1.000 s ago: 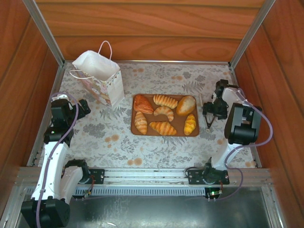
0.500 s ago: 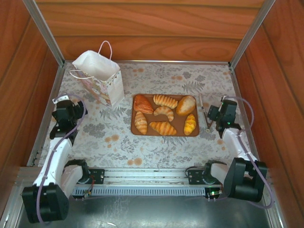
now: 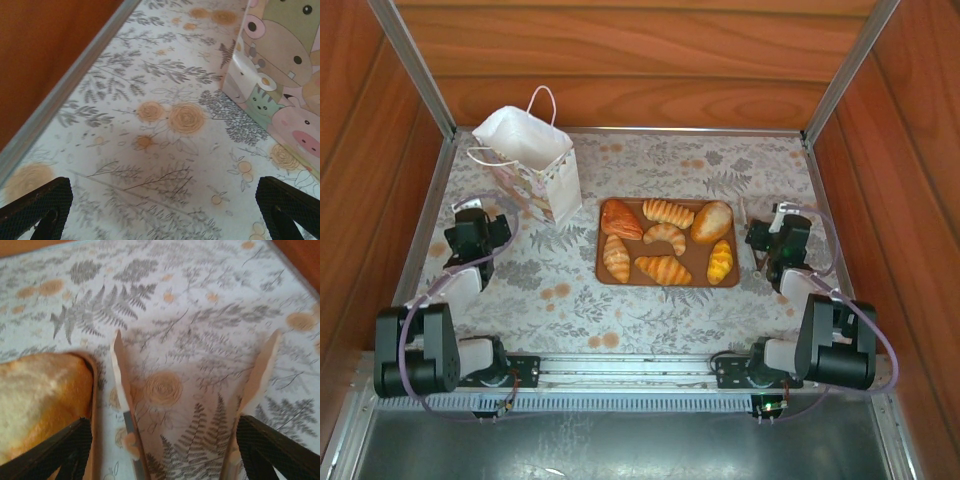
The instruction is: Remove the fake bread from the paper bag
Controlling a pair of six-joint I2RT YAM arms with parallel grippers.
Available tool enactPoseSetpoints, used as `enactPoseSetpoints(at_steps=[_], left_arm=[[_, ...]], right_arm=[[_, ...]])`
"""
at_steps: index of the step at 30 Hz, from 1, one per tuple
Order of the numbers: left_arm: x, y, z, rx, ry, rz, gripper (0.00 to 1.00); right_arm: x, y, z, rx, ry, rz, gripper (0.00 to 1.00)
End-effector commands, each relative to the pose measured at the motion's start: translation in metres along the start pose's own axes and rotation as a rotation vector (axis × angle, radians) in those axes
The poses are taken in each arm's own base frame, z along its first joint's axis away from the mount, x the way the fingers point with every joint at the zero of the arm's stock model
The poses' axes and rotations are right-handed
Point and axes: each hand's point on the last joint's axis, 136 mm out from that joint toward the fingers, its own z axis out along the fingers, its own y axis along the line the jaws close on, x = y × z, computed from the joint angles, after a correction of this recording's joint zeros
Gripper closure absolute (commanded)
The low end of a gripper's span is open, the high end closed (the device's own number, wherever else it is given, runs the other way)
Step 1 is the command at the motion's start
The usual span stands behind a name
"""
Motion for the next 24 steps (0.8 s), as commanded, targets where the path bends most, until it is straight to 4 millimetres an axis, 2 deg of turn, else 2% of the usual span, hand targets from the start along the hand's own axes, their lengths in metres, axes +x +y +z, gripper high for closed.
enactPoseSetpoints(at_steps=[1, 3, 5, 7, 9, 12, 14, 16, 19, 24], left_arm=[[-0.023, -0.019, 0.008, 0.102, -0.105, -0.015, 0.00], [-0.023, -0.024, 0.013, 0.127, -0.132, -0.018, 0.00], [-0.023, -0.023, 0.020, 0.119, -0.135, -0.039, 0.00], [-0.020, -0.031, 0.027, 0.158, -0.128, -0.042, 0.00], [-0.019, -0.039, 0.030, 0.195, -0.123, -0.013, 0.00], [-0.016, -0.047, 0.027, 0.236, -0.124, 0.011, 0.00], [-0.014, -0.053, 0.026, 0.268, -0.138, 0.033, 0.00], [-0.006, -0.058, 0.030, 0.250, -0.171, 0.063, 0.00], [-0.006, -0.055, 0.031, 0.209, -0.192, 0.065, 0.00], [-0.007, -0.052, 0.031, 0.171, -0.196, 0.071, 0.00]], right_arm=[[-0.039, 0.017, -0.012, -0.056, -0.127, -0.063, 0.20], [-0.051, 0.009, -0.015, -0.011, -0.152, -0.034, 0.18], [-0.046, 0.014, -0.008, -0.041, -0.123, -0.053, 0.19], [-0.039, 0.024, -0.004, -0.081, -0.093, -0.086, 0.22], [-0.043, 0.024, -0.014, -0.070, -0.073, -0.084, 0.21], [-0.054, 0.012, -0.035, 0.007, -0.096, -0.102, 0.20], [-0.052, 0.007, -0.042, 0.038, -0.100, -0.109, 0.19], [-0.040, 0.009, -0.043, 0.022, -0.069, -0.104, 0.19], [-0.025, 0.014, -0.037, -0.011, -0.041, -0.072, 0.19], [-0.024, 0.026, -0.016, -0.089, -0.091, -0.012, 0.20]])
